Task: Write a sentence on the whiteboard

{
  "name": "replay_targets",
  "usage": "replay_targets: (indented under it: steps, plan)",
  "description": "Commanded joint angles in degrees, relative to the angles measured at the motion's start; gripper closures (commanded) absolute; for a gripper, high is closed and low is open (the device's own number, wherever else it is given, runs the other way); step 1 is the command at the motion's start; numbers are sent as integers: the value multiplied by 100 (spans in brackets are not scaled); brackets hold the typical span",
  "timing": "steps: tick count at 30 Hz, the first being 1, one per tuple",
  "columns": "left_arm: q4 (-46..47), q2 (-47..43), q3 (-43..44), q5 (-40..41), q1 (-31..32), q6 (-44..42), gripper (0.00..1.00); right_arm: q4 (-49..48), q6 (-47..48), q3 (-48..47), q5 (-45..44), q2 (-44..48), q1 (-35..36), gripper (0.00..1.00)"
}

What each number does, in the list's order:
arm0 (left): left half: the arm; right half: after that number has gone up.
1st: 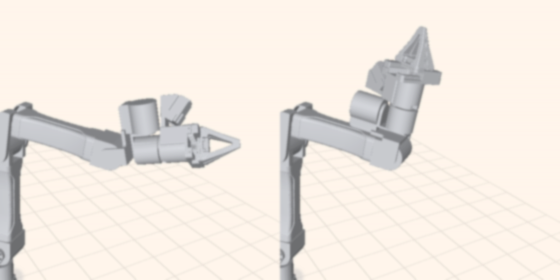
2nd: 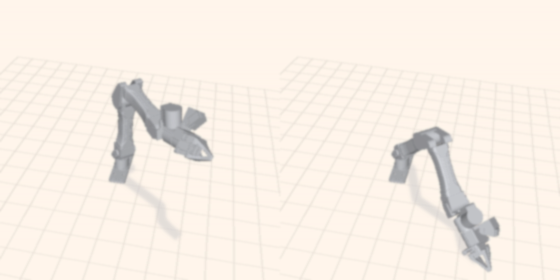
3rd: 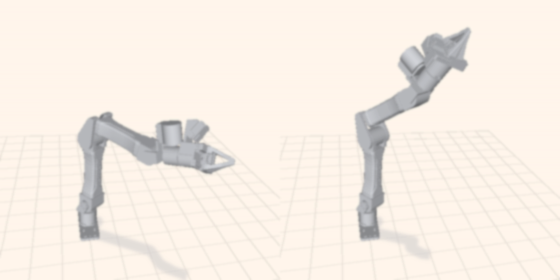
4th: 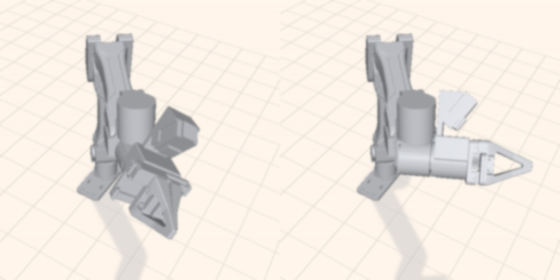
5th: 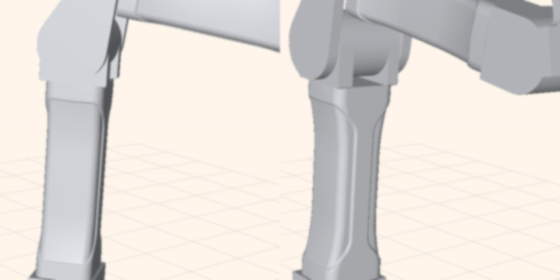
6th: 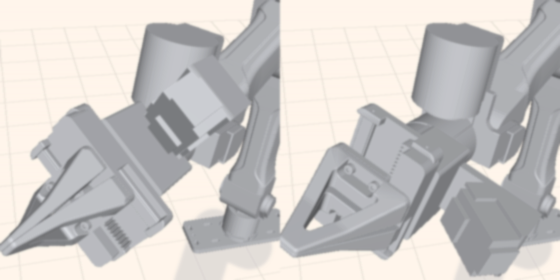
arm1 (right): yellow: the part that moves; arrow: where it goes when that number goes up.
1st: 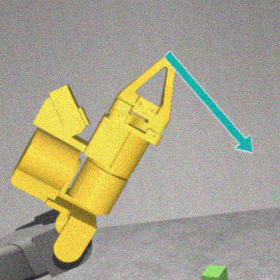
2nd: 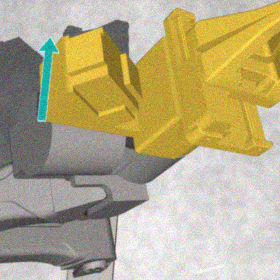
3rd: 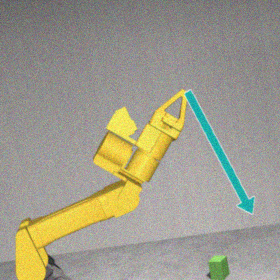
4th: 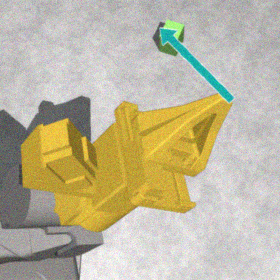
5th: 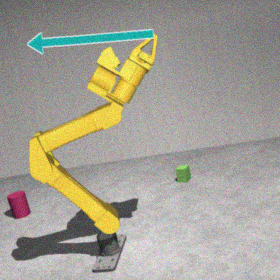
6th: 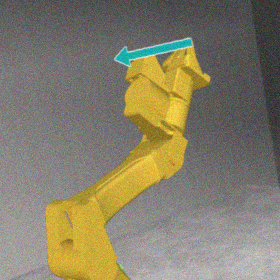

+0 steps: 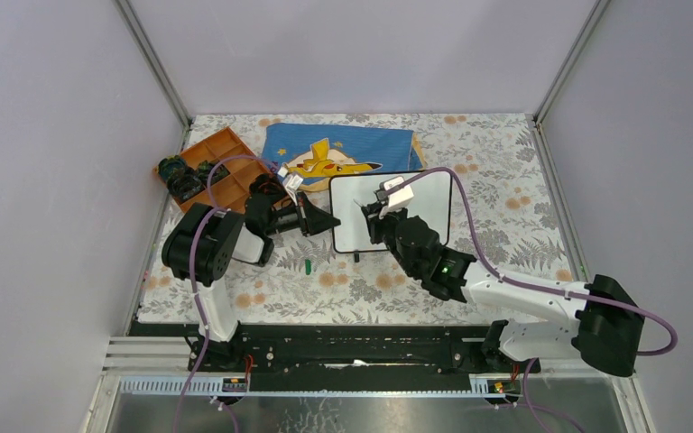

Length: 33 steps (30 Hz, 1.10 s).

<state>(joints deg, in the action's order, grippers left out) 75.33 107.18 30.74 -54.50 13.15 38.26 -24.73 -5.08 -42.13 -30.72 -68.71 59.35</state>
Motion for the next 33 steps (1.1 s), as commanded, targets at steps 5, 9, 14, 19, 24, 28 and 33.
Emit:
replay_targets:
  steps: [5,9,14,19,24,28,33]
  plan:
    - [-290,-106,-134,176,96,-367,100,-749,160,-200,-312,-444,47,100]
    - [-350,-122,-132,185,109,-417,100,-909,108,-242,-327,-589,47,100]
    - [-490,-136,-131,229,135,-522,100,-1215,119,-166,-421,-688,46,100]
    - [-542,-164,-130,243,144,-557,100,-1423,131,-159,-521,-822,39,100]
    - [-590,-202,-129,247,149,-601,100,-1541,140,-216,-558,-1016,41,100]
    - [-628,-227,-131,253,171,-634,100,-1667,138,-234,-606,-1103,39,100]
    - [-653,-232,-130,258,179,-653,100,-1797,138,-234,-628,-1160,37,100]
